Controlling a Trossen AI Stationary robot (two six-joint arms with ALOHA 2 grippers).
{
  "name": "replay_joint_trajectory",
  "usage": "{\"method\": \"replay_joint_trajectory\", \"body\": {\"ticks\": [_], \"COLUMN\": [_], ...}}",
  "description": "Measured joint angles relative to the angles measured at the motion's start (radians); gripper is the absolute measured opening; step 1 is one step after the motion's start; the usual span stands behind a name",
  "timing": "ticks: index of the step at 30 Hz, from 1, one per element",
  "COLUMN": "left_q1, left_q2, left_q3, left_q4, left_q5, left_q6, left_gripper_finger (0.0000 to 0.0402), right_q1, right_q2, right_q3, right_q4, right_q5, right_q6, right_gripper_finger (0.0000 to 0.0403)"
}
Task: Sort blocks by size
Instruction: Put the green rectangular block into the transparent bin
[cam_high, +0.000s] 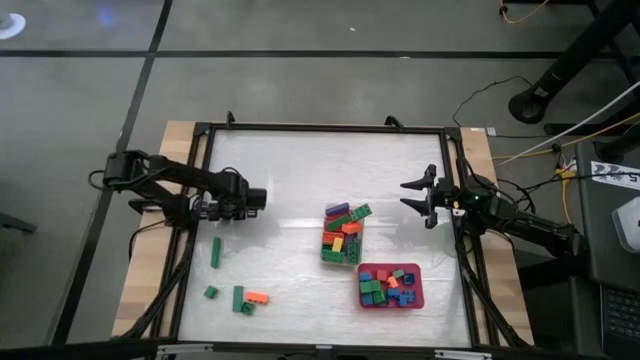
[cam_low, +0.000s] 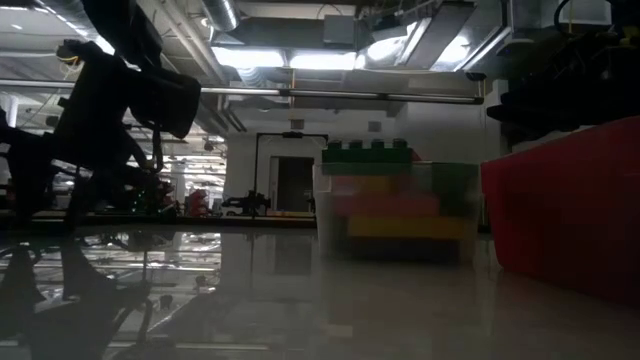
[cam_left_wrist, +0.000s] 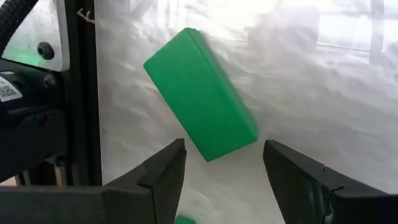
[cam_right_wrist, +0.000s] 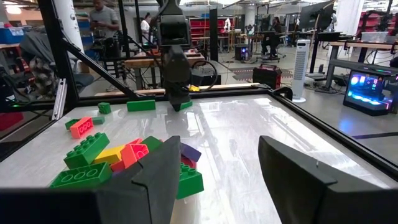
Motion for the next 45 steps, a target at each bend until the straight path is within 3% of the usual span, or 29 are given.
{"method": "replay_joint_trajectory", "body": {"ticks": [8,20,27,37,45], "left_q1": [0.030,0.030,0.025,-0.025,-0.064], "left_q2": [-0.056,-0.258,-0.265,-0.265,-0.265], "left_q3": [-0.006,-0.011,-0.018,-0.018,-0.018], "left_q4": [-0.001,-0.057,-0.029,0.054,0.041], "left_q5": [-0.031,-0.082,-0.088,-0.113,-0.113], "left_q6": [-0.027,-0.161,-0.259,-0.286,-0.508], "left_gripper_finger": [0.0204,0.0204,0.0204,0.0204,0.0204], "right_q1": [0.000,0.000,0.000,0.000,0.000], "right_q2": [0.000,0.000,0.000,0.000,0.000], "right_q3": [0.000,0.000,0.000,0.000,0.000], "right_q4": [0.000,0.000,0.000,0.000,0.000], "right_q5": [0.000,0.000,0.000,0.000,0.000], "right_q6": [0.000,0.000,0.000,0.000,0.000], "right_gripper_finger": [0.0214,0.0214,0.0214,0.0214,0.0214]}}
